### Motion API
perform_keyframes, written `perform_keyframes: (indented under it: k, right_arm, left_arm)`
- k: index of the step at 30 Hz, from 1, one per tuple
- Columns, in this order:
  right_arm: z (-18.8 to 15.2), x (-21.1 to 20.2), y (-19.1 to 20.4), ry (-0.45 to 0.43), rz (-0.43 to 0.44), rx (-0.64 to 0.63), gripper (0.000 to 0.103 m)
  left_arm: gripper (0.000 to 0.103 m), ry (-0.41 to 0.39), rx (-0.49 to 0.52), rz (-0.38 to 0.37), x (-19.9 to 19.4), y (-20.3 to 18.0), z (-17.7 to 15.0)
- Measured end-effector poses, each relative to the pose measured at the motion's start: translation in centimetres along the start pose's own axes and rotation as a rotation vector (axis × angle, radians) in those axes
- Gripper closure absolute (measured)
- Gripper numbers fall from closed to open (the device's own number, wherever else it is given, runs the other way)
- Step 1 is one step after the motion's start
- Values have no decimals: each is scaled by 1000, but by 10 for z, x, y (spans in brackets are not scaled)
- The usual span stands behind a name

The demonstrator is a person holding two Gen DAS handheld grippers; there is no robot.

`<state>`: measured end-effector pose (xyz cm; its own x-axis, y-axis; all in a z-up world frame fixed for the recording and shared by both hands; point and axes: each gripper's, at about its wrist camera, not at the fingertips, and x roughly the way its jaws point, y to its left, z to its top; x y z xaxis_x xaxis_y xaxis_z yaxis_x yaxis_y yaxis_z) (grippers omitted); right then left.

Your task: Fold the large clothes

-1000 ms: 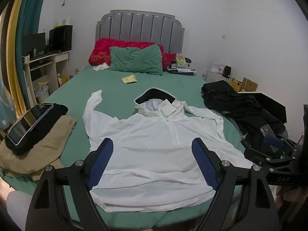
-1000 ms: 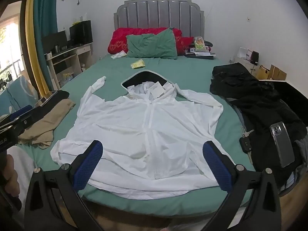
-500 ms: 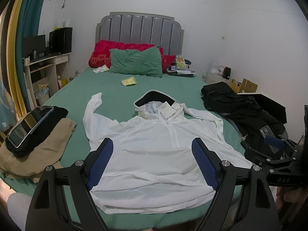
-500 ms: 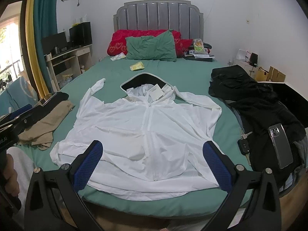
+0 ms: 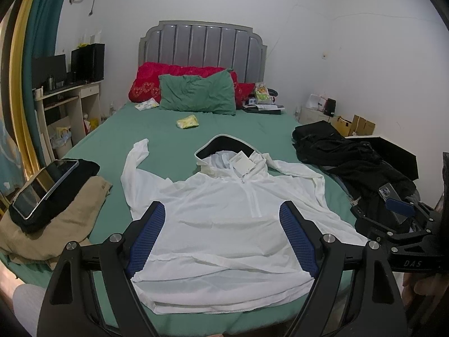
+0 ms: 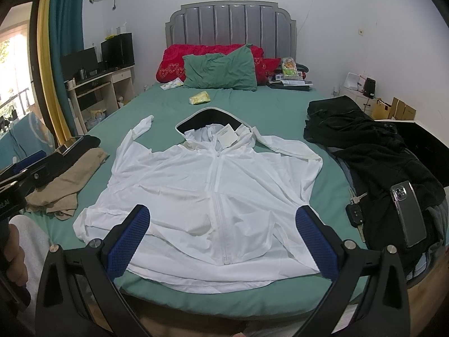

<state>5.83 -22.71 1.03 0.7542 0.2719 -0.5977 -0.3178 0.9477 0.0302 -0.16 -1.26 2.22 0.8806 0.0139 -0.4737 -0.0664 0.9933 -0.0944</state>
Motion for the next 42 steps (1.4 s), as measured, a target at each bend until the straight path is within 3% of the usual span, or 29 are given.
perform_keyframes:
  k: [37, 42]
  right_arm:
    - [2, -1, -3, 0, 1, 1, 1]
    - [2, 10, -7, 21, 14, 3, 1]
  left_arm:
    - [17, -3, 8, -10, 1, -4, 5]
    - [17, 28, 16, -29, 14, -5, 8]
